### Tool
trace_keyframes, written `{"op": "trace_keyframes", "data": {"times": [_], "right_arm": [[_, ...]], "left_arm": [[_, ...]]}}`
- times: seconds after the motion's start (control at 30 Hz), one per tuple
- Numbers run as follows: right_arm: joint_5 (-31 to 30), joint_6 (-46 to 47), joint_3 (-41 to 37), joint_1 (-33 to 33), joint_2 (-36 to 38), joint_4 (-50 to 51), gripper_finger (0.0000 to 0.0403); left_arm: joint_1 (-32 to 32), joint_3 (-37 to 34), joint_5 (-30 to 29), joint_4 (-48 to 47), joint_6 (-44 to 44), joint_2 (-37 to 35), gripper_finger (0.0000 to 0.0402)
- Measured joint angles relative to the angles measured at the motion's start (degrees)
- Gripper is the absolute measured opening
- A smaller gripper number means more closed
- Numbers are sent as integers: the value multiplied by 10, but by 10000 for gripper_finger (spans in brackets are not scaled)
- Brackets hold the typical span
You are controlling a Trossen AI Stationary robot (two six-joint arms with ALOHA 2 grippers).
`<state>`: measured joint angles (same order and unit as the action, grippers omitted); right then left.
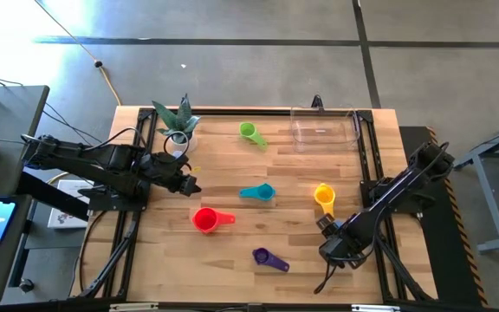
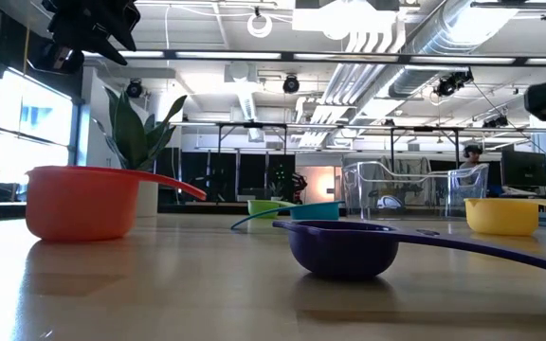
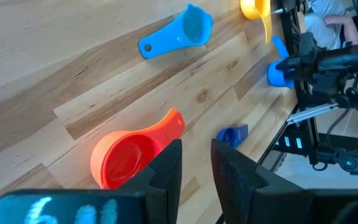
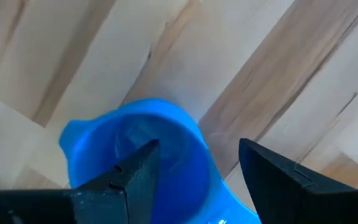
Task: Nest measuring cups in basket
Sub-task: Stack the blue measuring cup into the red measuring cup
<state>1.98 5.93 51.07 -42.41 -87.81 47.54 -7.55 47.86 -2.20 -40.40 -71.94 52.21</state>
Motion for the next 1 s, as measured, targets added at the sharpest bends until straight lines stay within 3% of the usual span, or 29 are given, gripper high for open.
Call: {"op": "trace_keyframes", "data": {"times": [0.23,0.73,1.0], "right_arm": [[-4,4,-11,0,0,-6,196],[-2,80,-11,1,0,-9,11],[1,196,-7,32,0,-8,5]], "left_arm": [[0,0,0,0,-5,0,76],[0,0,-2,-5,-3,0,76],[0,0,-2,-5,33,0,76]]}}
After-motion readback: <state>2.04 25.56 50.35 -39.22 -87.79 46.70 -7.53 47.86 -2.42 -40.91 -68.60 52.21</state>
